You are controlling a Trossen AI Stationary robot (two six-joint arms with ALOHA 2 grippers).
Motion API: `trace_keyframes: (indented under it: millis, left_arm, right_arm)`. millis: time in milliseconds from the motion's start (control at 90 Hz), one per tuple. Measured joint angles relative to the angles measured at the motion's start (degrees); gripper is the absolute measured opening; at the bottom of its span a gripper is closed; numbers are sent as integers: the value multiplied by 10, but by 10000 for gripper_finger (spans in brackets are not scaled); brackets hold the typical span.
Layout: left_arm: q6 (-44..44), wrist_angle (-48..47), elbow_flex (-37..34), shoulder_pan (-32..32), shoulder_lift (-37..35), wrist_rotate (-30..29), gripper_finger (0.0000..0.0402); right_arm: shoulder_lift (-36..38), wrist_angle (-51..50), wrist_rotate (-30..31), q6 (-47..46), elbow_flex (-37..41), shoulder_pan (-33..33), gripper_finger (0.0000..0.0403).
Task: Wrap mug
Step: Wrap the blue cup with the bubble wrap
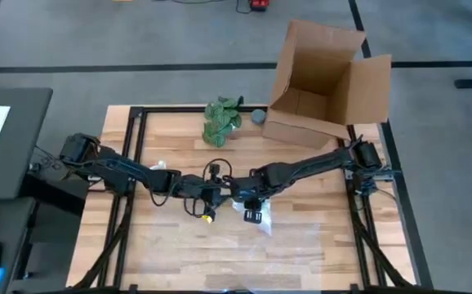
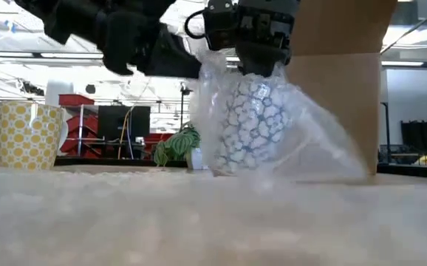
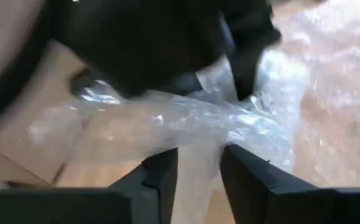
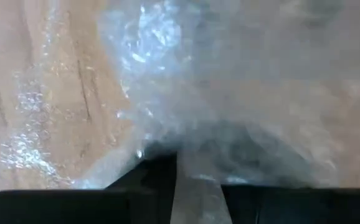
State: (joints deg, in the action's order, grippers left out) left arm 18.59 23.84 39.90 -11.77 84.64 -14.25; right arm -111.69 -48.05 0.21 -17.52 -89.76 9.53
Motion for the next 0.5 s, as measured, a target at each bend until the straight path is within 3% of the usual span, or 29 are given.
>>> trace_keyframes:
  millis: [256,500]
  left_arm:
    - [-22,-1,0,13,8,39,31]
    - [-27,2,0,12,8,48,26]
  right_arm:
    - [0,22,3,0,0,6,102]
    - [0,17,14,5,0,6,102]
